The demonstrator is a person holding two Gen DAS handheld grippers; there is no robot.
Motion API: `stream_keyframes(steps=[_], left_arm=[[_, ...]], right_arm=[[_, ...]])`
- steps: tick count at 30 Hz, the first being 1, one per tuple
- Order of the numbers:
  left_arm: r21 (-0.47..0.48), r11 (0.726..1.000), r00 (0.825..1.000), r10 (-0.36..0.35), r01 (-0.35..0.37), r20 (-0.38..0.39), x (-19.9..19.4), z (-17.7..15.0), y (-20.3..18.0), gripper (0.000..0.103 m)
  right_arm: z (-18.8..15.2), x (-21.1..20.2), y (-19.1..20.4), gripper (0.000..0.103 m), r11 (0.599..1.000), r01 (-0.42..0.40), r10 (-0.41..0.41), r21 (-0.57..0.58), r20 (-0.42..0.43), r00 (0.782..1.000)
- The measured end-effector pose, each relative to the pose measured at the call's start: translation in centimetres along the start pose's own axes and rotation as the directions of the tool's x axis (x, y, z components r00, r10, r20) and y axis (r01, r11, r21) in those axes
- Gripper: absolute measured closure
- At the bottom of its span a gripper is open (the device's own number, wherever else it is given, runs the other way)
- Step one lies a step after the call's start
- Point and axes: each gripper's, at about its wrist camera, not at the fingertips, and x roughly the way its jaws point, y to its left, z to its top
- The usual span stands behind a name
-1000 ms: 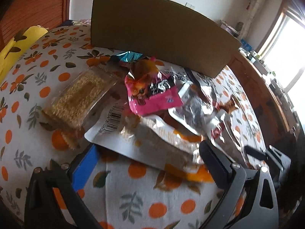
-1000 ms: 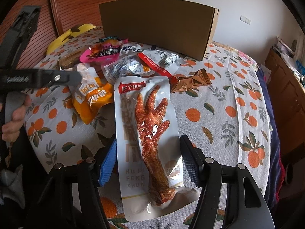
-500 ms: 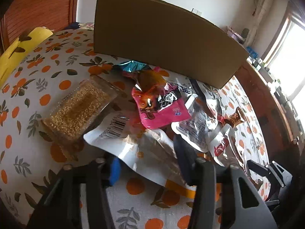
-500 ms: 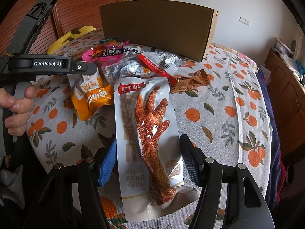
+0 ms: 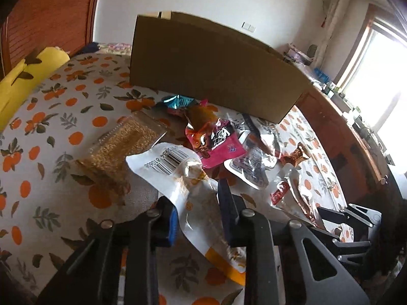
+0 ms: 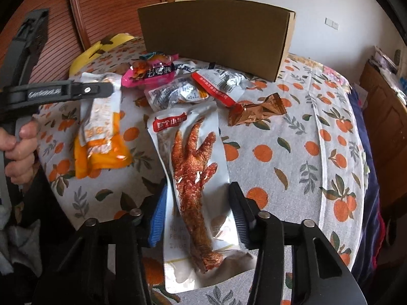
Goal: Organize snacks
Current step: 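Close the right tool on the chicken-feet pouch while the left tool grasps the orange-and-white pouch, then carry both pouches over the cardboard box and open both tools to drop them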
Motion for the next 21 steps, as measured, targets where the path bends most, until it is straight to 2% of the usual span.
stream_keyframes(steps=[5, 16, 21], left_arm=[[0.033, 0.999, 0.999, -0.032, 0.031, 0.03, -1.5, -0.2, -0.3, 0.081], [0.134, 0.99, 0.992, -0.065, 0.05, 0.112, -4.6, 0.9, -2.3, 0.083], [0.142, 0.987, 0.984, -0.098, 0.077, 0.147, -5.1, 1.3, -2.3, 0.083]], right_arm=[[0.4, -1.0, 0.3, 0.058, 1.0, -0.006, 0.005, 0.008, 0.021, 1.0], [2.9, -3.9, -0.3, 0.057, 0.999, 0.009, -0.013, 0.034, 0.106, 0.994], [4.0, -4.5, -0.5, 0.057, 0.999, 0.009, -0.014, 0.036, 0.137, 0.99]])
